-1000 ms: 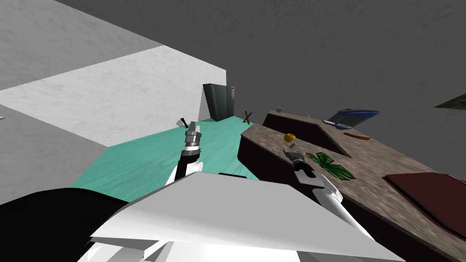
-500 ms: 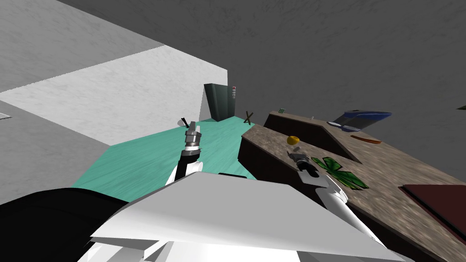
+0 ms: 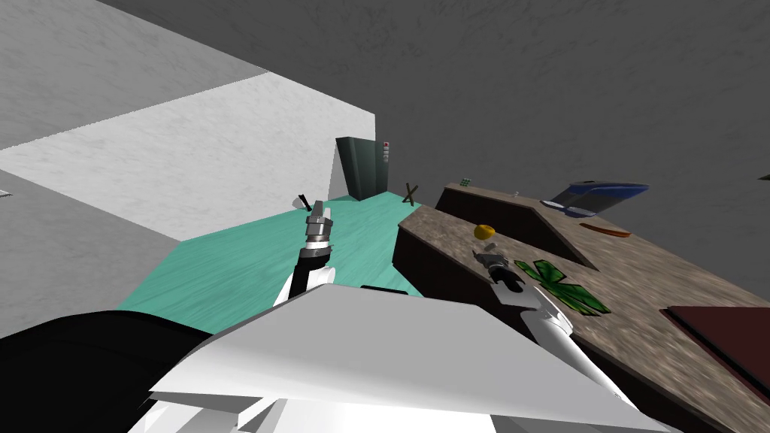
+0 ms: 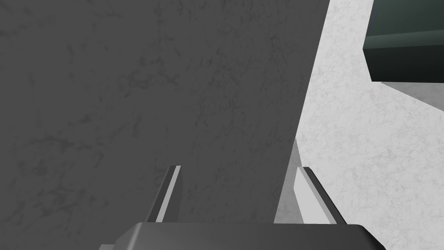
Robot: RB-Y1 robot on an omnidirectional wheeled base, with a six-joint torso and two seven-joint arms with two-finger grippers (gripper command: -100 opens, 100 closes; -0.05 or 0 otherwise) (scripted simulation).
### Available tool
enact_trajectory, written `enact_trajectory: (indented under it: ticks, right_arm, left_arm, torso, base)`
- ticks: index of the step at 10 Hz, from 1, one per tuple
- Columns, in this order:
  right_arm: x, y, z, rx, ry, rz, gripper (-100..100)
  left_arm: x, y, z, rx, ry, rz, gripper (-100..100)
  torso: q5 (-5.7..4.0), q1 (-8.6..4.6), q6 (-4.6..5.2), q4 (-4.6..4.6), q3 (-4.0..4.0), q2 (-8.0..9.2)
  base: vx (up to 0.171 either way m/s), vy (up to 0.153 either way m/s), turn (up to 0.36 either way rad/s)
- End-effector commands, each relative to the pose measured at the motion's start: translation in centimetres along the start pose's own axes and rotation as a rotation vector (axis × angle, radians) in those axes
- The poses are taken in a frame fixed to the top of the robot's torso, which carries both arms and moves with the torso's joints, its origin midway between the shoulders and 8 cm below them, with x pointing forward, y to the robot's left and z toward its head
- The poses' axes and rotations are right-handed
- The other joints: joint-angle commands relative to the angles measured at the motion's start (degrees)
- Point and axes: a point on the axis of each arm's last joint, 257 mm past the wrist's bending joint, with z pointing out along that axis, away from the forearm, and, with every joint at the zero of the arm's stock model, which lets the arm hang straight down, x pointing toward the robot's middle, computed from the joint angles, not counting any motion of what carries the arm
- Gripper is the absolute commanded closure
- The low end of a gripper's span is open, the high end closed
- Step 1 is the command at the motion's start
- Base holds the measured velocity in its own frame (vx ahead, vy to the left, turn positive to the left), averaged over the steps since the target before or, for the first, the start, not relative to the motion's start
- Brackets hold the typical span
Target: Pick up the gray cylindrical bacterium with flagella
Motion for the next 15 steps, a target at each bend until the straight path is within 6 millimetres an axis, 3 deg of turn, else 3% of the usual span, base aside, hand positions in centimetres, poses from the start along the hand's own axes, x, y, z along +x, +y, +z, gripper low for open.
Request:
enact_trajectory:
  ticks: [1, 15]
  right_arm:
    - [0.1, 0.9, -0.2, -0.015, 0.012, -0.013, -100]
    - [0.0, 2.8, -1.0, -0.031, 0.033, -0.030, -100]
  left_arm:
    - [0.0, 0.0, 0.0, 0.000, 0.000, 0.000, 0]
    - [0.0, 0.0, 0.0, 0.000, 0.000, 0.000, 0]
  torso:
    - [0.00, 0.00, 0.00, 0.00, 0.00, 0.00]
    - [-0.02, -0.07, 0.00, -0.01, -0.03, -0.05]
  base:
    - [0.013, -0.023, -0.024]
    - [0.011, -0.018, -0.007]
